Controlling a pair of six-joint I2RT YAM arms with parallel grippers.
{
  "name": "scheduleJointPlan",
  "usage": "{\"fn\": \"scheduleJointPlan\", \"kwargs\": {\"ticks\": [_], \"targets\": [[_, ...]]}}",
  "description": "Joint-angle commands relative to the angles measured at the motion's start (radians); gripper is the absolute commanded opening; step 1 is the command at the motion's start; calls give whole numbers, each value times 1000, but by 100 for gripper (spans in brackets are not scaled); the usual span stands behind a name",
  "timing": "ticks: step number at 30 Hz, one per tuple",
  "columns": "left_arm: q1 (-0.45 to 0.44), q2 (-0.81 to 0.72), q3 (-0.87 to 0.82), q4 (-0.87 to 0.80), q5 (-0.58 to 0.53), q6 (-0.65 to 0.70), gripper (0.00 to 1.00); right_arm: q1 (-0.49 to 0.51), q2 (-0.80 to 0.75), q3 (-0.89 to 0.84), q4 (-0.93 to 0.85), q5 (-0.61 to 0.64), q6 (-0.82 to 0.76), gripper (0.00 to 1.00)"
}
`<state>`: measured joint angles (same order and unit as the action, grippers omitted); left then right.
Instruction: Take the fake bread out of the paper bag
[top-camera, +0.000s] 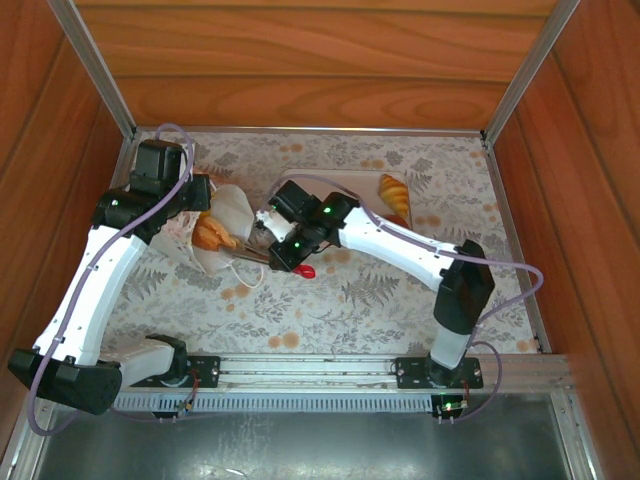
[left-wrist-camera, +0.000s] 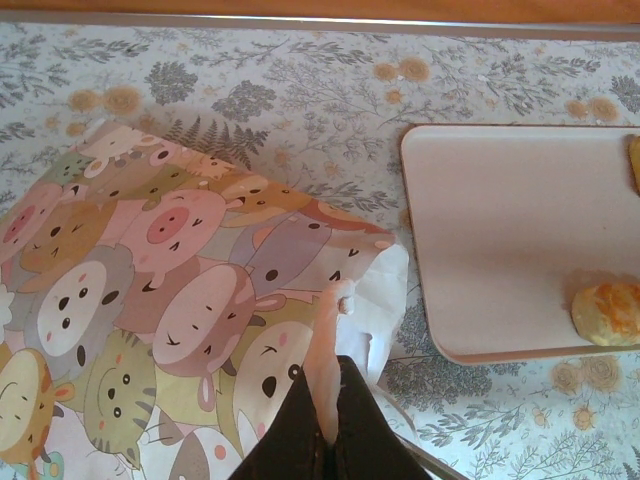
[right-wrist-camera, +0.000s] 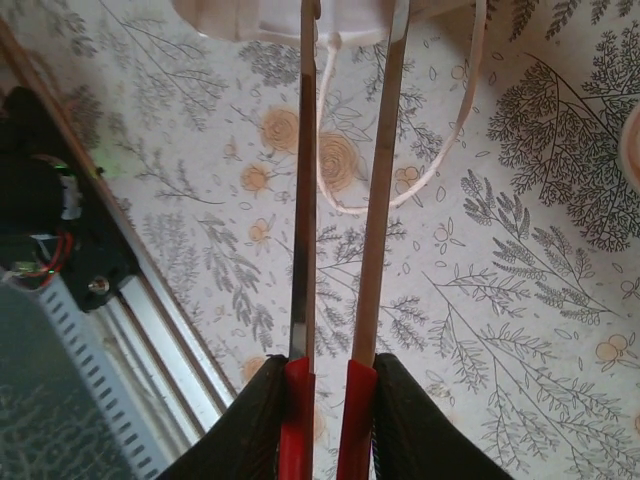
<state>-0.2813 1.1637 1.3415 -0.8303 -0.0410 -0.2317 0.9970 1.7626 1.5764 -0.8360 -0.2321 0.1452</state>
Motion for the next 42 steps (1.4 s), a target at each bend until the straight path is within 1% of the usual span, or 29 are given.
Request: {"fn": "scheduleJointPlan", "kwargs": {"ticks": [1, 2, 5, 13, 19, 24, 30, 42], "targets": [[9, -15, 4, -1, -7, 6, 0, -20, -93, -55, 74, -97, 41, 23], [8, -15, 4, -1, -6, 5, 0, -25, -136, -81, 84, -105, 49, 23], [8, -12, 5, -1, -5, 1, 0, -45, -197, -150, 90, -122, 73, 23], [8, 3, 10, -1, -7, -12, 0, -94, -383, -306, 44, -165, 104, 24], [8, 8, 12, 2, -9, -15, 0, -164, -517, -395, 0, -171, 120, 24], [9, 5, 5, 2, -27, -17, 0, -230, -588, -454, -19, -204, 124, 25], [8, -4, -1, 3, -37, -20, 0, -316, -608, -496, -29, -242, 118, 25], [8, -3, -2, 5, -34, -21, 0, -463, -462, -477, -19, -341, 72, 25]]}}
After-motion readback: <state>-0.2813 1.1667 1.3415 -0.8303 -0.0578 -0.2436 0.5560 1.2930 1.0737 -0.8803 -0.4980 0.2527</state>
